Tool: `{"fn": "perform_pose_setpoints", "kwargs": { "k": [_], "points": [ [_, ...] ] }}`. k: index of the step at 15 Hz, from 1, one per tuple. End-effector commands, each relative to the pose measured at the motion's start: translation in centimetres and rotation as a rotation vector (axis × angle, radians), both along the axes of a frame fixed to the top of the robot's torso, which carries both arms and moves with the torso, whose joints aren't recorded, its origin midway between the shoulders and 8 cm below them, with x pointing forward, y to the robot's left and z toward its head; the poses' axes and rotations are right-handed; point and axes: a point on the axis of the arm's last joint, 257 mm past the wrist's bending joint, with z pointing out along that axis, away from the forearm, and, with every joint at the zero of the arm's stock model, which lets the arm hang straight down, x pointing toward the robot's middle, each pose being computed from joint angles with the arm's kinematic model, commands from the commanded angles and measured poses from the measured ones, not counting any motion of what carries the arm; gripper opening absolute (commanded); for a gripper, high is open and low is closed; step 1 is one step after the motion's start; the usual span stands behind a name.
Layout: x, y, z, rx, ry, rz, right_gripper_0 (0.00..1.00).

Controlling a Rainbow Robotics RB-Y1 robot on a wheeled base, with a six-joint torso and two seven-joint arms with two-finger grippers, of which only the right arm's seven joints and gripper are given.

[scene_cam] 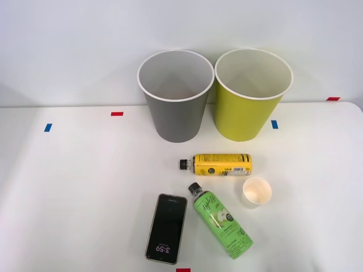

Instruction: Put cans in the gray bin, plastic bottles in the light green bin

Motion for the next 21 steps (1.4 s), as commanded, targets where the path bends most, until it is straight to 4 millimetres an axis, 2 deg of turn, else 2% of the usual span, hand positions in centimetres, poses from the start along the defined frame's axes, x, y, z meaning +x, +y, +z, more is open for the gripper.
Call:
{"fn": "perform_pose_setpoints", "kwargs": {
  "k": [1, 21],
  "points": [
    [0.0, 0.0, 0.0, 0.0, 0.0, 0.0, 1.0],
    [0.0, 0.0, 0.0, 0.0, 0.0, 0.0, 1.0]
  ]
}}
